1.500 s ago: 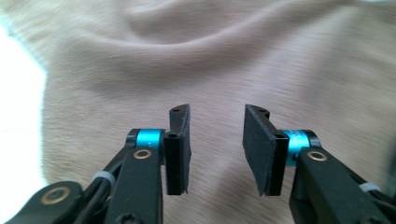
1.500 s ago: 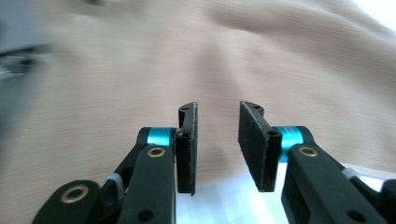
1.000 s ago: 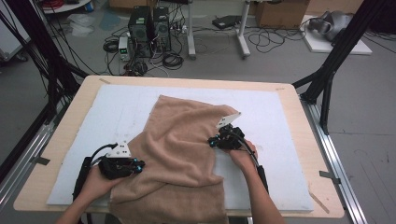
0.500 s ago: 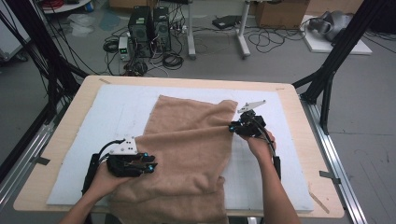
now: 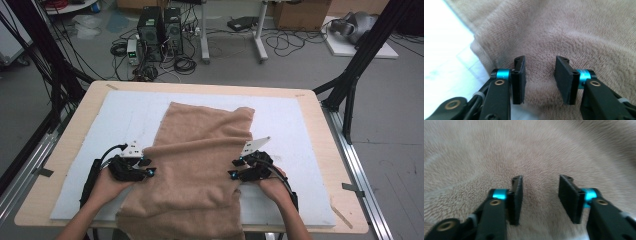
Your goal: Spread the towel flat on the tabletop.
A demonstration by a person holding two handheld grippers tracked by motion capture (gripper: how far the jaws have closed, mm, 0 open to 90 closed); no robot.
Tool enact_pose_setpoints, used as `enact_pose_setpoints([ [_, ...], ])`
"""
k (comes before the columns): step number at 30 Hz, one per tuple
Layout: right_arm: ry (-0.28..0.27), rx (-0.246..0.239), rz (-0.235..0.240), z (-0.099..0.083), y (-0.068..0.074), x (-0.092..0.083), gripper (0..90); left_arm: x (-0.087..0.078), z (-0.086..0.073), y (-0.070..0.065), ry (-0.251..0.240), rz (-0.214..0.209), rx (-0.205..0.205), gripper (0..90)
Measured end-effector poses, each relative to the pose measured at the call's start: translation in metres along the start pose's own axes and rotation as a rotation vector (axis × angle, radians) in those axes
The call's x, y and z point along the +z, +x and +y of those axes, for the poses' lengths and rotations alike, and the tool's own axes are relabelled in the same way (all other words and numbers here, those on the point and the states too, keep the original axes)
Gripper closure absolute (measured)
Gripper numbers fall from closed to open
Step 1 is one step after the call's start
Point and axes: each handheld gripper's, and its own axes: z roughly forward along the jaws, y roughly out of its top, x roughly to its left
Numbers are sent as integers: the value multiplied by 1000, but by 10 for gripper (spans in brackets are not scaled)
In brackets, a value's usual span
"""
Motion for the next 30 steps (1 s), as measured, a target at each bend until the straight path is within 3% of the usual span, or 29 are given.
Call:
enact_pose_setpoints([
  [1, -12, -16, -20, -1, 1, 1, 727, 0, 1, -1, 0, -10, -1, 744],
  [2, -7, -13, 3, 0, -1, -1, 825, 1, 1, -2, 0, -17, 2, 798],
  [4, 12, -6, 18, 1, -4, -3, 863, 1, 3, -4, 1, -20, 12, 847],
  [9, 46, -25, -48, 9, -12, -22, 873, 2, 15, -9, -63, -55, 3, 857],
  [11, 40, -16, -80, 14, -20, -32, 873, 4, 23, -9, -93, -41, 9, 859],
  [13, 25, 3, -123, 20, -29, -41, 873, 8, 29, -4, -113, -31, -13, 861],
  [17, 6, 45, -211, 31, -48, -37, 872, 19, 38, 14, -157, 73, -74, 862],
  [20, 11, 93, -245, 33, -60, -21, 843, 28, 42, 24, -154, 135, -100, 861],
  [23, -3, 105, -257, 34, -64, -15, 699, 30, 38, 32, -127, 129, -143, 809],
  [26, -52, 107, -258, 33, -58, -27, 629, 19, 36, 31, -148, 131, -126, 697],
  [30, -137, 75, -237, 30, -39, -50, 594, -2, 34, 22, -185, 121, -94, 651],
])
